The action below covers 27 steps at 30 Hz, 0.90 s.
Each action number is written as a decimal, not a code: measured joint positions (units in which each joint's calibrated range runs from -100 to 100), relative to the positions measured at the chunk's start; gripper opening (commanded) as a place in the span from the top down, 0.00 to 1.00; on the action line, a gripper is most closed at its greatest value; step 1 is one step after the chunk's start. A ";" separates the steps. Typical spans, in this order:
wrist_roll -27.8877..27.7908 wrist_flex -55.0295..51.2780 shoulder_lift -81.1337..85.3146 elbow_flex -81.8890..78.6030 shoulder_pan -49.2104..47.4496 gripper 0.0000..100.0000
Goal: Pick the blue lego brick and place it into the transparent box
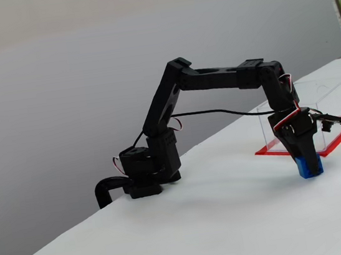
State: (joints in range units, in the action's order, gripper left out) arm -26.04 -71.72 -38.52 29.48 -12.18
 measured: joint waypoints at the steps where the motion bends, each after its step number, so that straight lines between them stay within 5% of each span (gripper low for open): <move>1: 0.00 0.00 0.00 0.00 0.00 0.98; 27: -0.05 2.14 20.04 2.12 -0.11 0.98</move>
State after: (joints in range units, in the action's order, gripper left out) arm -26.09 -69.58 -18.48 31.60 -12.29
